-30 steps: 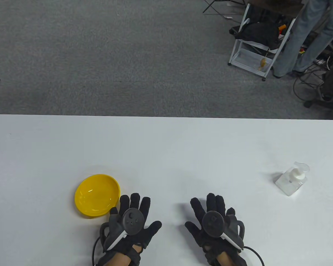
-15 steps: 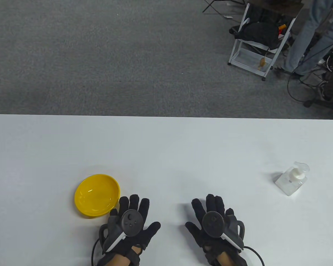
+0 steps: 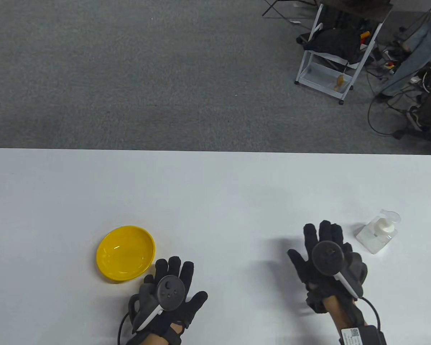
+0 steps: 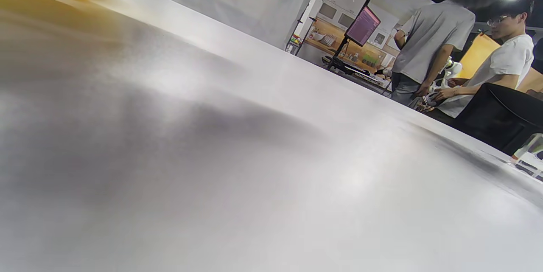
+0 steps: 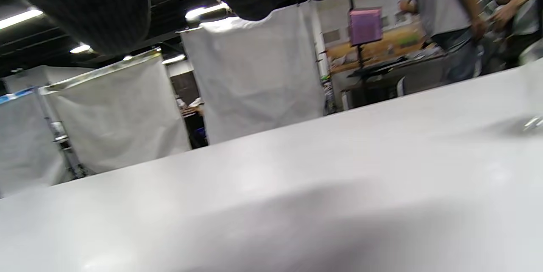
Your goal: Press foam dish soap pump onto bowl
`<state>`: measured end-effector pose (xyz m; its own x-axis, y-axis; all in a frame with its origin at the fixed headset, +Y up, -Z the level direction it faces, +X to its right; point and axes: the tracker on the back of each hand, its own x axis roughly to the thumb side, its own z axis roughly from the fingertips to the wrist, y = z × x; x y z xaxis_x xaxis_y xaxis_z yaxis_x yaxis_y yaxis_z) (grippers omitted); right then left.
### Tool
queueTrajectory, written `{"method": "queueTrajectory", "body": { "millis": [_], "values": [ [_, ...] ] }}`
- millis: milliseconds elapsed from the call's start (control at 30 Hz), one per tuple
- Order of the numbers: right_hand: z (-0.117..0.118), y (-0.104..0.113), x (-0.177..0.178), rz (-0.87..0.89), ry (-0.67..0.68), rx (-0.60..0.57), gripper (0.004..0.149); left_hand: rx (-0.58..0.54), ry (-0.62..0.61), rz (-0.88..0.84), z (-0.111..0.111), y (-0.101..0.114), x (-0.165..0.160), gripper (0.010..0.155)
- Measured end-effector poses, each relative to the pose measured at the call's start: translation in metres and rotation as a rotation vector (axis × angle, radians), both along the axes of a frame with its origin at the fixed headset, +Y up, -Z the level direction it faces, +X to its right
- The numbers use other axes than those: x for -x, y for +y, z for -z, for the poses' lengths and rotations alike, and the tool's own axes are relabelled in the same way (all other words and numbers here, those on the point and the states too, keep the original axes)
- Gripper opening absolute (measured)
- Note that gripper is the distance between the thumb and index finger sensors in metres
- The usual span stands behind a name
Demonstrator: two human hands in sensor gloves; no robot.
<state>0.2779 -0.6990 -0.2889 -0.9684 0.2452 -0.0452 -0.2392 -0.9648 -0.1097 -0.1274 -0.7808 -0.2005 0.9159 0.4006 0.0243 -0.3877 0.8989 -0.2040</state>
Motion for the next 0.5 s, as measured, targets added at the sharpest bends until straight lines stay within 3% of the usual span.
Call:
{"method": "queueTrajectory", "body": {
  "millis": [200,333,500],
  "values": [
    [0.036,0.022,-0.072,-0.080,-0.162,-0.020,0.079,0.005,-0.018,0.010,-0.002,-0.001,-0.003,0.087],
    [0.056,0.032,-0.117,-0.085,-0.338,-0.063,0.081,0.007,-0.020,0.007,-0.003,-0.004,-0.007,0.087],
    [0.080,0.032,-0.157,-0.047,-0.409,0.025,0.077,0.050,-0.023,0.008,-0.003,-0.010,-0.011,0.086]
  ]
}}
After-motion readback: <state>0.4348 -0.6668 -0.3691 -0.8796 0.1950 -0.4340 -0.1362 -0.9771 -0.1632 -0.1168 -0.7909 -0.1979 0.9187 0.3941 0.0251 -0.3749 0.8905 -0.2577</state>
